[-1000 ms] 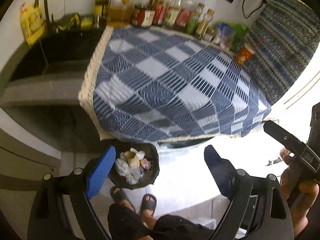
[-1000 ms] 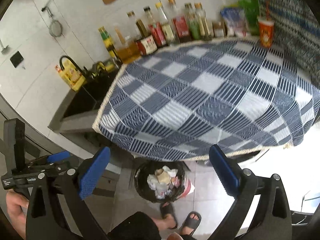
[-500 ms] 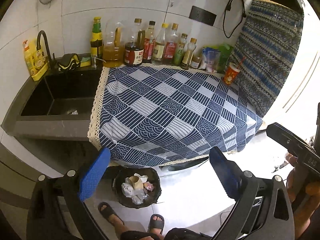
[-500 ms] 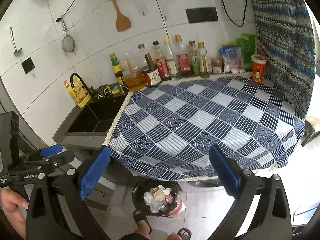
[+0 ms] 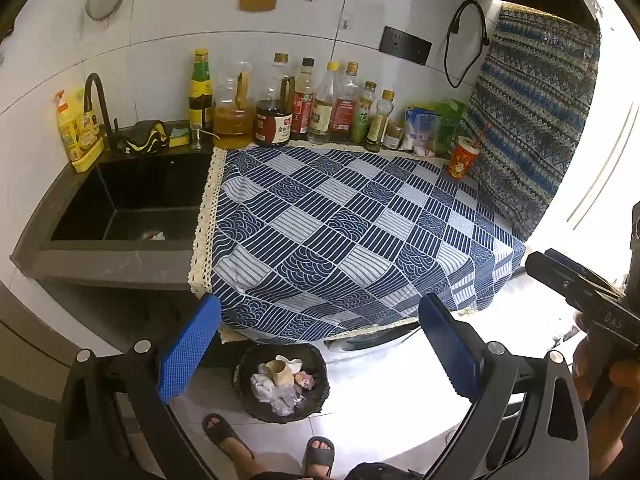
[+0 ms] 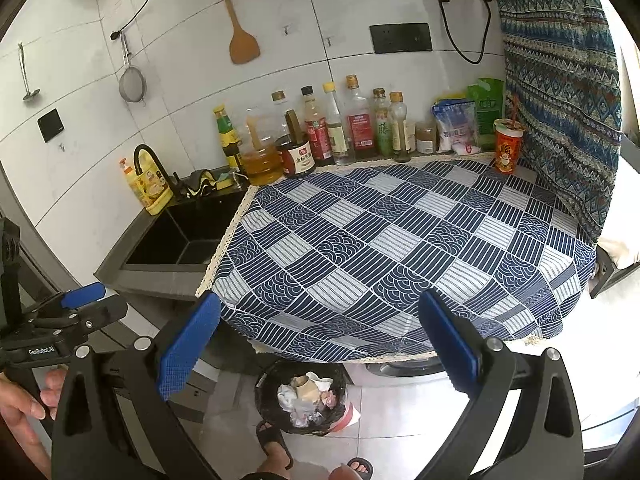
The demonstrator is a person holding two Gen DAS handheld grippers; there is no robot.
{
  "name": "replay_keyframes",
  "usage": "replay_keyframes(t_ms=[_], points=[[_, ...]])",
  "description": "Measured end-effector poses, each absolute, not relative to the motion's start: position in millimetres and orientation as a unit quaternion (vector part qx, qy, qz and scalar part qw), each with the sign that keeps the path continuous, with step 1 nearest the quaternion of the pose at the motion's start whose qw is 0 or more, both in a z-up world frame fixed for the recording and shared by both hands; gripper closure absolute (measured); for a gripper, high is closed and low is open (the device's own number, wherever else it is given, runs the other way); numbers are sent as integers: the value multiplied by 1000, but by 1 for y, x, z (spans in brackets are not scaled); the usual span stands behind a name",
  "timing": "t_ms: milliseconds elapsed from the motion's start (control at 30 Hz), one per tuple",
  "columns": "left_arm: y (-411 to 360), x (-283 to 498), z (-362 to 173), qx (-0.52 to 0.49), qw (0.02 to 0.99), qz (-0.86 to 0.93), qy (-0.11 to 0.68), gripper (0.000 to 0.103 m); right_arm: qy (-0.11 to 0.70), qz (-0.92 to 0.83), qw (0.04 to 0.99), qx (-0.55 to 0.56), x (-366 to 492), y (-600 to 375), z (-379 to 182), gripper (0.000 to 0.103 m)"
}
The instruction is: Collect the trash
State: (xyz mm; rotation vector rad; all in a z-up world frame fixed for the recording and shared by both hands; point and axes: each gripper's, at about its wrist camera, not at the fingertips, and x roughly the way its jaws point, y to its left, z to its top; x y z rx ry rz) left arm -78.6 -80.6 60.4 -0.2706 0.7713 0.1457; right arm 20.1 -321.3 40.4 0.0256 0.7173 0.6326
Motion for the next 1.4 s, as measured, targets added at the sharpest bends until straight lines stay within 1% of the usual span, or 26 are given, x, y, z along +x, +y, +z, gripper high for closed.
replay_keyframes(t_ms=[1400], points=[[-70,-81,57,-134,912,91,378,7,362,310,879,5,26,-313,34,5]])
